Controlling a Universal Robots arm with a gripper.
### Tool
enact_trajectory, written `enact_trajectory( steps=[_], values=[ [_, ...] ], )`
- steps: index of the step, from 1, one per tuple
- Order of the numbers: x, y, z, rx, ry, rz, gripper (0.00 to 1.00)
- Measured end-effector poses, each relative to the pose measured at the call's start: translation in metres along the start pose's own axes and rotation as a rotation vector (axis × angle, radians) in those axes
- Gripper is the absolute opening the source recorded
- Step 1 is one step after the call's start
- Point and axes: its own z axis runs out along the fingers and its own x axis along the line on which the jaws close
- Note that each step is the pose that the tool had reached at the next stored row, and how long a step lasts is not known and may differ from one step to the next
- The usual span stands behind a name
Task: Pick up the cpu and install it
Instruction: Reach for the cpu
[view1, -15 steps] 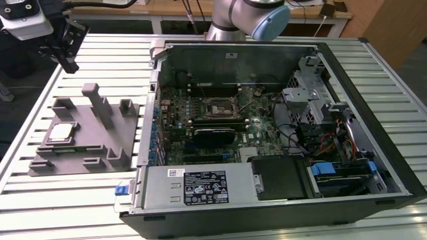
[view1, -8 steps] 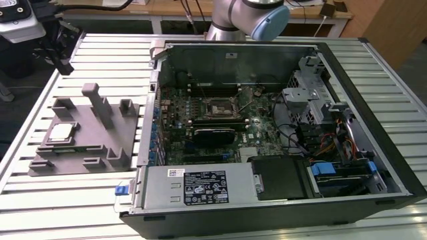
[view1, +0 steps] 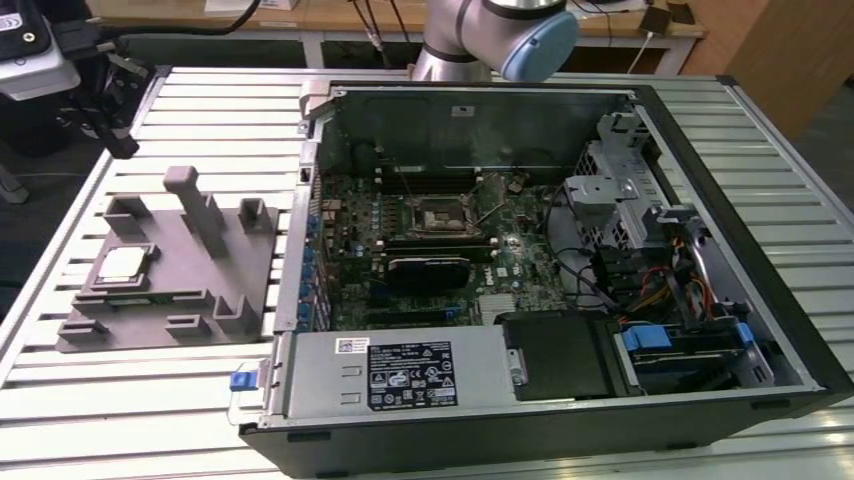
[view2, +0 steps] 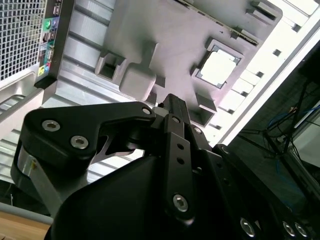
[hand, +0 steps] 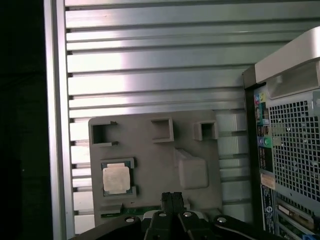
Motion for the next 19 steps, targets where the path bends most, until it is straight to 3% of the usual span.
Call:
enact_trajectory(
  steps=[19],
  values=[
    [0.0195, -0.0039, 0.0256, 0.0004, 0.0039, 0.0, 0.11]
  ],
)
